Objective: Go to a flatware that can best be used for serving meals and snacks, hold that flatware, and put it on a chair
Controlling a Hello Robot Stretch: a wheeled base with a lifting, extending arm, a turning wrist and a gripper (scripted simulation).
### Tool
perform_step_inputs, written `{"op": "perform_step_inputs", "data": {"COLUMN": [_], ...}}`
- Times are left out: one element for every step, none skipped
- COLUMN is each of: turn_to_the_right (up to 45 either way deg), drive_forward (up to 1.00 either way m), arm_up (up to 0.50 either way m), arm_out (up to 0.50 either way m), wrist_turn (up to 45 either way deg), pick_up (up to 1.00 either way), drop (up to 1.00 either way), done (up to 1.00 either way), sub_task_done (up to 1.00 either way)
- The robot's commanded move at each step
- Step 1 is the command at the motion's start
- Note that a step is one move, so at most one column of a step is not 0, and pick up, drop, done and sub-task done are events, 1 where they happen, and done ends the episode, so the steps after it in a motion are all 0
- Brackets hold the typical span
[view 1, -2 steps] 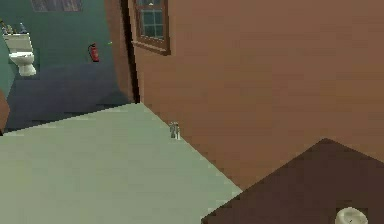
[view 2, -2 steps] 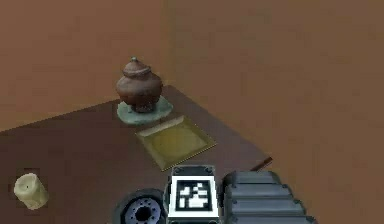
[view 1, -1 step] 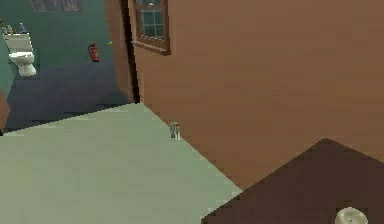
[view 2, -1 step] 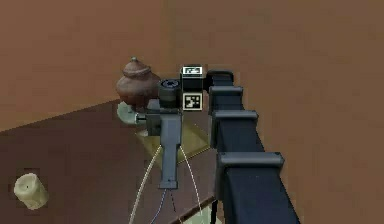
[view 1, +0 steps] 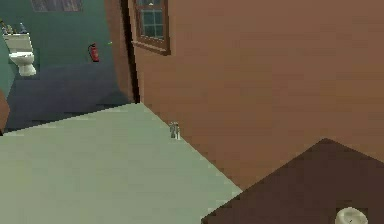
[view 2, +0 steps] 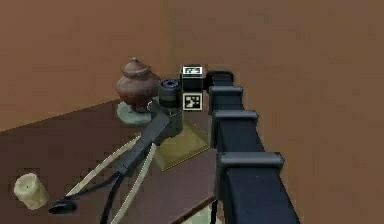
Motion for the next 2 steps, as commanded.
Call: {"op": "perform_step_inputs", "data": {"turn_to_the_right": [0.0,0.0], "drive_forward": [0.0,0.0], "arm_up": [0.0,0.0], "arm_out": [0.0,0.0], "wrist_turn": [45.0,45.0], "pick_up": [0.0,0.0], "drop": [0.0,0.0], "done": [0.0,0.0], "sub_task_done": [0.0,0.0]}}
